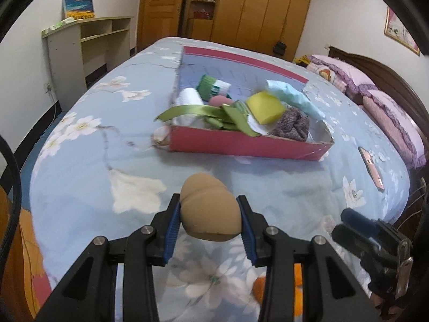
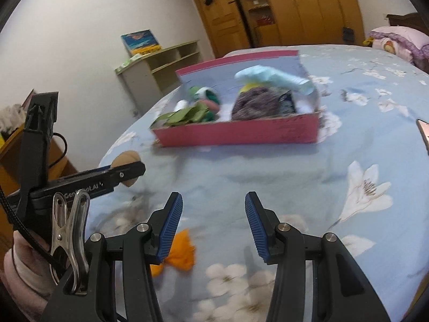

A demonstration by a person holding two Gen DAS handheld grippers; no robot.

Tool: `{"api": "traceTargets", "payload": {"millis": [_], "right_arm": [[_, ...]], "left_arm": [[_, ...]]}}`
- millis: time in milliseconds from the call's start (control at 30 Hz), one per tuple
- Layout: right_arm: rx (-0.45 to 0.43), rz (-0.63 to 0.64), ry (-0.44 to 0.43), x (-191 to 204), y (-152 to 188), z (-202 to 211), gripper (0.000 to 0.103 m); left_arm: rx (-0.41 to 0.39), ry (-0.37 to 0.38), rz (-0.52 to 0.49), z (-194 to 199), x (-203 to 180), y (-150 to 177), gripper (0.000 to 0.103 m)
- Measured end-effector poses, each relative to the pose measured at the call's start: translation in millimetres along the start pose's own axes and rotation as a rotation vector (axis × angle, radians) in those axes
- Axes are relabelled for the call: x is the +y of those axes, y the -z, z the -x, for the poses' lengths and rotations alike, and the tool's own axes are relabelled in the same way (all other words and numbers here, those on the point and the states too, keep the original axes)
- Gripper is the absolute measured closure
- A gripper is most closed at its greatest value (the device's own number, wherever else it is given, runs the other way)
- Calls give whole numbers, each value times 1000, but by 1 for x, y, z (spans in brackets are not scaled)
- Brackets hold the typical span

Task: Organize soft objects
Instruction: 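Grasp the orange cloth with the right tool while the left tool lifts the beige sponge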

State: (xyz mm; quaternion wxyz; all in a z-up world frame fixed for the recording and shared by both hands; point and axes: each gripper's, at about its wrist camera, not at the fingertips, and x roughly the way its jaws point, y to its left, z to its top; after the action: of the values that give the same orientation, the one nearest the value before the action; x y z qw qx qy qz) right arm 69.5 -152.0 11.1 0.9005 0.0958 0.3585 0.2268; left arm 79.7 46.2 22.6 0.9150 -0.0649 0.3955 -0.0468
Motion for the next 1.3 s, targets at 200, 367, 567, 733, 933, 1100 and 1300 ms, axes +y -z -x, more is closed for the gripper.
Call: {"api": "traceTargets", "payload": {"millis": [200,367,567,733,933,1100,1300], "right_arm": [[52,29,-10,19,14,-4,53],[91,59,17,32,21,-14,53],[143,45,26,34,28,-27,53],[159,29,17,32,32,-32,57],[138,4,-21,31,33,-28,78],[95,23,-21,33,28,-18,95],[38,81,-22,43,22,-4,97]], "left_arm": [[-31,-13,38,19,19,13,60],[-43,-19,63,27,32,21,60],[-52,-24,74,33,40,26,60],[-49,-23,78,32,41,27,60],[-50,-21,72,33,38,27,60],[-52,-18,66,33,36,27,60],[-51,-11,62,34,33,26,60]]}}
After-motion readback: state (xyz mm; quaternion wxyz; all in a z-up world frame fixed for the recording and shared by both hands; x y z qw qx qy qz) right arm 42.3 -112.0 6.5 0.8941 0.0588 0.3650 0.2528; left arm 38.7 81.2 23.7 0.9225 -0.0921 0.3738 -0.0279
